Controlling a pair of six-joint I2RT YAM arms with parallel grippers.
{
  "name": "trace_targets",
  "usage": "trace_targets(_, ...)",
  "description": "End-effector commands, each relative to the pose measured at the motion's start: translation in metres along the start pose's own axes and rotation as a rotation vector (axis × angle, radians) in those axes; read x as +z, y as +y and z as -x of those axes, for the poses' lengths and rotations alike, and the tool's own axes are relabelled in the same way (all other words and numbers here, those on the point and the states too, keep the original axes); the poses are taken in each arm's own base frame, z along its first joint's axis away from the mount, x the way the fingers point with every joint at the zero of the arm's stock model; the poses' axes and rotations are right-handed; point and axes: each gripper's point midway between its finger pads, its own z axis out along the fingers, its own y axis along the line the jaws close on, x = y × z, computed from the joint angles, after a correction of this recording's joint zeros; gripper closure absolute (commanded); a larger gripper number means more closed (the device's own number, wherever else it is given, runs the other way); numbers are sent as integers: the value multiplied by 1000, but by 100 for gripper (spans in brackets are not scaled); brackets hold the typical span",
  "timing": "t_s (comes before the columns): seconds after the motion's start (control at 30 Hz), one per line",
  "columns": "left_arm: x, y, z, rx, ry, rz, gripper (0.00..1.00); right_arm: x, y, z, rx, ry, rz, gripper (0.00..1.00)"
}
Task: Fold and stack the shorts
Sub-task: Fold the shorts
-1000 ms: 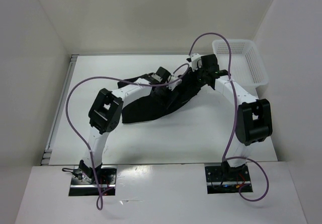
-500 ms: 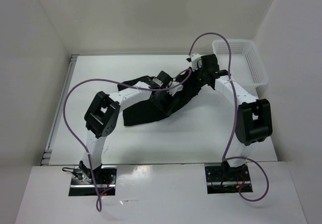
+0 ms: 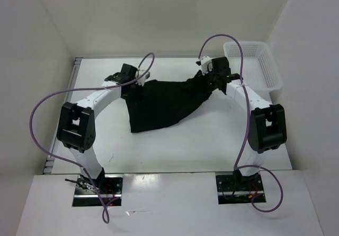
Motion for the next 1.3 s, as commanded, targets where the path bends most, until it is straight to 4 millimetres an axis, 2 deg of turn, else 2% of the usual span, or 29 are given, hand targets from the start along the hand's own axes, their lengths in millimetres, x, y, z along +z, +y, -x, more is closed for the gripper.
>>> trace_targets(0.0,15,19,-20,-9,6,71,13,-10,-6,30,-37,-95,-35,100)
trace_targets(0.13,29,25,-33,16,1,148,13,-9,-11,33,-48,-97,-59,100)
trace_targets(0.17,34,32,-36,15,4,182,13,-9,-11,33,-48,-97,-60,100)
trace_targets(0.23,47,44,-56,13,62,243,13,-11,-18,38,-60,-108,-90,100)
trace_targets(0.3,52,66,-78,-4,125,328,16,-13,-22,42,-69,-112,-110,100)
trace_targets(0.33,58,73,-87,-18,153,333,17,-17,-27,47,-70,-126,-134,100)
trace_targets(0.37,56,84,-97,-47,188,345,23,-18,-29,46,-79,-122,-145,100)
trace_targets(0.47,55,84,-107,-74,211,306,26,-27,-36,52,-90,-137,-187,100)
trace_targets(0.53,48,86,-99,-83,181,304,26,-29,-40,58,-90,-152,-203,100)
trace_targets(0.57,48,83,-101,-85,190,289,26,-30,-43,60,-89,-157,-222,100)
trace_targets(0.73,36,58,-70,-92,134,144,14,-39,-51,71,-121,-175,-257,100)
trace_targets(0.77,34,55,-59,-90,112,125,13,-42,-55,74,-131,-178,-272,100)
trace_targets(0.87,28,43,-45,-91,92,56,11,-44,-57,78,-130,-184,-284,100)
trace_targets(0.9,26,39,-33,-87,64,31,10,-44,-57,78,-130,-184,-284,100)
trace_targets(0.97,21,48,-28,-108,50,36,9,-42,-56,74,-129,-175,-281,100)
trace_targets(1.0,24,47,-30,-111,61,24,9,-46,-56,76,-130,-184,-284,100)
trace_targets(1.1,36,61,-36,-141,85,34,8,-44,-55,72,-129,-175,-281,100)
trace_targets(1.13,47,65,-47,-157,122,33,8,-45,-57,72,-128,-171,-291,100)
trace_targets(1.2,56,67,-42,-159,124,22,8,-43,-56,68,-128,-163,-288,100)
trace_targets(1.27,72,64,-46,-169,149,-15,8,-48,-59,79,-128,-188,-297,100)
